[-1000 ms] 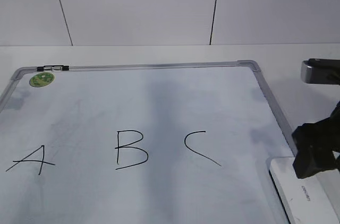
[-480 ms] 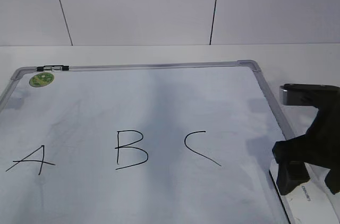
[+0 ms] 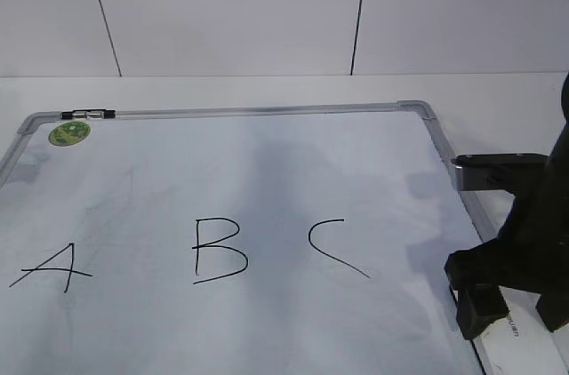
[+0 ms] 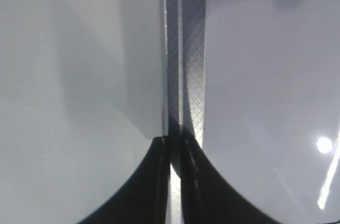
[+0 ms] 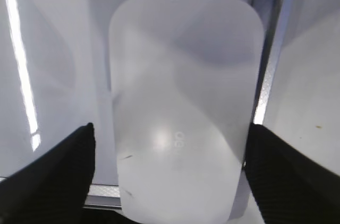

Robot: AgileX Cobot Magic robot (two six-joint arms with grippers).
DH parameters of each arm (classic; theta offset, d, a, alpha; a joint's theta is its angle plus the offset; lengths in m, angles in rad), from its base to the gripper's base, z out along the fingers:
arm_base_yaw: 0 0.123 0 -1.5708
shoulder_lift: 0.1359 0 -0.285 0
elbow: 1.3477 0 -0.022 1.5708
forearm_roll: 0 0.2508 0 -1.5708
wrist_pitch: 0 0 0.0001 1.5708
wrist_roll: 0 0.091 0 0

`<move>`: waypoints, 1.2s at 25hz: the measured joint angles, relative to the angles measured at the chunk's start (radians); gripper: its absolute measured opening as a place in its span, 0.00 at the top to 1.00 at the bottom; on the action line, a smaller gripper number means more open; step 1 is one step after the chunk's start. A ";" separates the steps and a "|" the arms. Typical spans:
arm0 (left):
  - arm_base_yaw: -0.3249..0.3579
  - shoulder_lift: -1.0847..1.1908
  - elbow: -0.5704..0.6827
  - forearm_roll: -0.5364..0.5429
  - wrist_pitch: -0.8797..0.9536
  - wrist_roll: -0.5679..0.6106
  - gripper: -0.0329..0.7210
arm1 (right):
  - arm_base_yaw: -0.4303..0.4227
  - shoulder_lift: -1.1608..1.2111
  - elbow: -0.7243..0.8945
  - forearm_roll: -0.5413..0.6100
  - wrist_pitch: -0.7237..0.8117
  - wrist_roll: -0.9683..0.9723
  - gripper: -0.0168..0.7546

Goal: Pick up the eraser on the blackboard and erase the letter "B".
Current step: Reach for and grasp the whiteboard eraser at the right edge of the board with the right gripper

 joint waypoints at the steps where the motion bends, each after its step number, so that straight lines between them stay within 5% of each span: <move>1: 0.000 0.000 0.000 0.000 0.000 0.000 0.93 | 0.000 0.002 0.000 -0.005 0.000 0.002 0.12; 30: 0.000 0.000 0.000 0.000 0.000 0.000 0.93 | 0.002 0.006 0.033 -0.022 -0.052 0.045 0.21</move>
